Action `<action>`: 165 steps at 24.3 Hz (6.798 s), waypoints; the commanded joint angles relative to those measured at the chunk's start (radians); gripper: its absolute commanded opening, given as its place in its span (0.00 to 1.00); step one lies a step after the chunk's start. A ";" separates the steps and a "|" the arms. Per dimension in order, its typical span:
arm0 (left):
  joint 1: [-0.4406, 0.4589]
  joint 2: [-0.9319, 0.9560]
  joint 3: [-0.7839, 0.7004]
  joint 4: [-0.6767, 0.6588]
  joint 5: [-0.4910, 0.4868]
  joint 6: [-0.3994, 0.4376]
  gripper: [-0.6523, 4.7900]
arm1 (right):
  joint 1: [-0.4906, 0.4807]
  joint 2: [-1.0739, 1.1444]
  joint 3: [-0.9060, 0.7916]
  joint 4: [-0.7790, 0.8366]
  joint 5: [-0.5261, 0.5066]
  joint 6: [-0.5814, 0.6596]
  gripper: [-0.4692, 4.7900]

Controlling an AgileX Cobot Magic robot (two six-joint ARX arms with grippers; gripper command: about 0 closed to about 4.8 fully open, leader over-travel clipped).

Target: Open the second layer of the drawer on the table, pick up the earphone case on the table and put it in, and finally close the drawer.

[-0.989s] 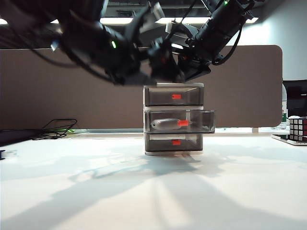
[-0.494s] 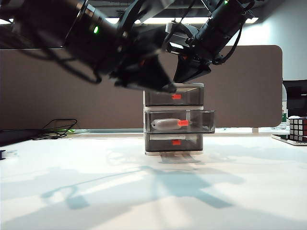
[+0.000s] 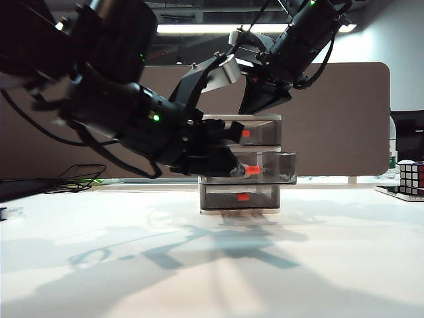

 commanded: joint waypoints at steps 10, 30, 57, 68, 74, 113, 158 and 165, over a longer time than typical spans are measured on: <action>0.154 0.059 0.108 0.073 0.056 0.005 0.11 | 0.001 -0.002 0.002 0.001 0.000 0.003 0.09; 0.143 0.020 0.195 -0.190 0.169 0.130 0.11 | 0.001 -0.002 0.002 -0.010 0.000 -0.001 0.09; 0.207 0.200 0.229 0.101 0.005 0.086 0.11 | 0.001 -0.002 0.002 -0.009 0.008 -0.001 0.09; 0.209 0.151 0.239 0.007 0.195 0.111 0.11 | 0.000 -0.002 0.002 -0.013 0.010 -0.002 0.09; 0.209 -0.103 0.132 -0.166 0.090 0.214 0.11 | 0.000 -0.003 0.002 -0.035 0.007 -0.001 0.09; 0.110 -1.087 -0.592 -0.119 -0.476 0.002 0.11 | 0.002 -1.211 -1.075 0.359 0.010 0.187 0.08; 0.693 -1.084 -0.684 0.132 -0.200 -0.002 0.11 | -0.396 -1.561 -1.429 0.516 0.119 0.108 0.08; 0.705 -1.085 -0.684 0.161 -0.199 -0.005 0.11 | -0.407 -1.561 -1.429 0.514 0.119 0.108 0.08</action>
